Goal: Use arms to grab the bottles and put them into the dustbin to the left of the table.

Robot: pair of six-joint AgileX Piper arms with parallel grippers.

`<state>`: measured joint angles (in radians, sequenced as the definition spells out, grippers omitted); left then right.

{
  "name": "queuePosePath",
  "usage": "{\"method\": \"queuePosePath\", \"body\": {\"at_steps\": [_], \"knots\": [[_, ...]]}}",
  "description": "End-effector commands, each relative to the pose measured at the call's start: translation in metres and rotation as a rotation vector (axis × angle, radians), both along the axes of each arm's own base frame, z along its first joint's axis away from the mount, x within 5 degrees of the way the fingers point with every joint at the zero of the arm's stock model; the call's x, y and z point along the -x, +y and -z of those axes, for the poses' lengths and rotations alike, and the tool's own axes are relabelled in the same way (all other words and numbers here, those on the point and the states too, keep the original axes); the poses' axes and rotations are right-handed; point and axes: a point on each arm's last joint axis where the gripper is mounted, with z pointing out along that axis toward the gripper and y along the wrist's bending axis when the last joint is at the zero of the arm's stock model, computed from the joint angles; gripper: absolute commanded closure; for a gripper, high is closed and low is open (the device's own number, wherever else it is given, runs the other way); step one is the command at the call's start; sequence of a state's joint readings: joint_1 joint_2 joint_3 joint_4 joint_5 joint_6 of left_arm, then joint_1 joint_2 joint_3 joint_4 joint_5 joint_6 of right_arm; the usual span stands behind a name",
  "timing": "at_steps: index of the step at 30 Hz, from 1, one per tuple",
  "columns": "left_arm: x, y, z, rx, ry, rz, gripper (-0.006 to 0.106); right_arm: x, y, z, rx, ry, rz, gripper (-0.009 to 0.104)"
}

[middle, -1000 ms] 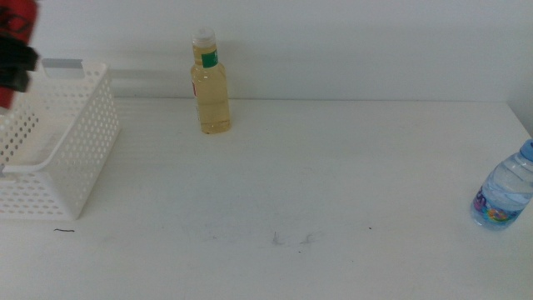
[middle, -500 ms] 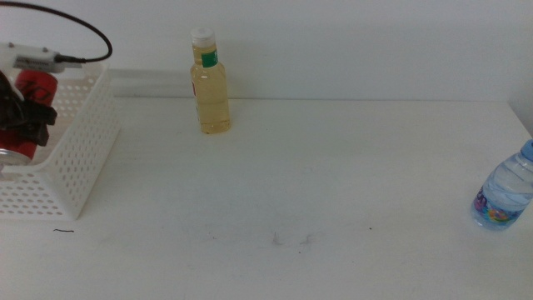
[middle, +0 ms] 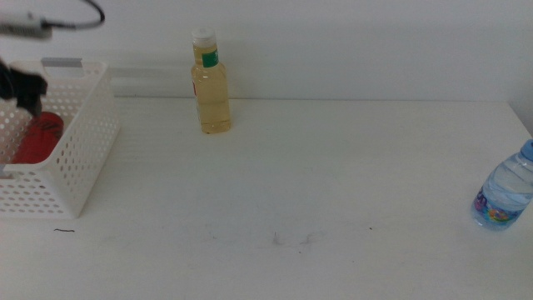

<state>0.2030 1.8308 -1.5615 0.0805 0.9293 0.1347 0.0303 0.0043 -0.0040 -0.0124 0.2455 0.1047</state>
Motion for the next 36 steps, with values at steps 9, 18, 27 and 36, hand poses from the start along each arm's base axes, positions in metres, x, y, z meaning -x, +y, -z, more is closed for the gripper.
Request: {"method": "queuePosePath", "body": {"at_steps": [9, 18, 27, 36], "knots": [[0.104, -0.118, -0.102, 0.072, -0.33, 0.054, 0.007, 0.0, 0.0, 0.0, 0.012, -0.011, 0.003, 0.014], [0.153, -0.195, -0.084, 0.138, -0.37, 0.187, 0.007, 0.0, 0.0, 0.0, 0.012, -0.011, 0.003, 0.014], [0.151, -0.212, 0.022, 0.425, -0.324, 0.225, 0.007, 0.0, 0.0, 0.0, 0.012, -0.011, 0.003, 0.014], [0.066, -0.216, 0.099, 0.225, -0.668, 0.386, 0.007, 0.0, 0.0, 0.0, 0.012, -0.011, 0.003, 0.014]]}}
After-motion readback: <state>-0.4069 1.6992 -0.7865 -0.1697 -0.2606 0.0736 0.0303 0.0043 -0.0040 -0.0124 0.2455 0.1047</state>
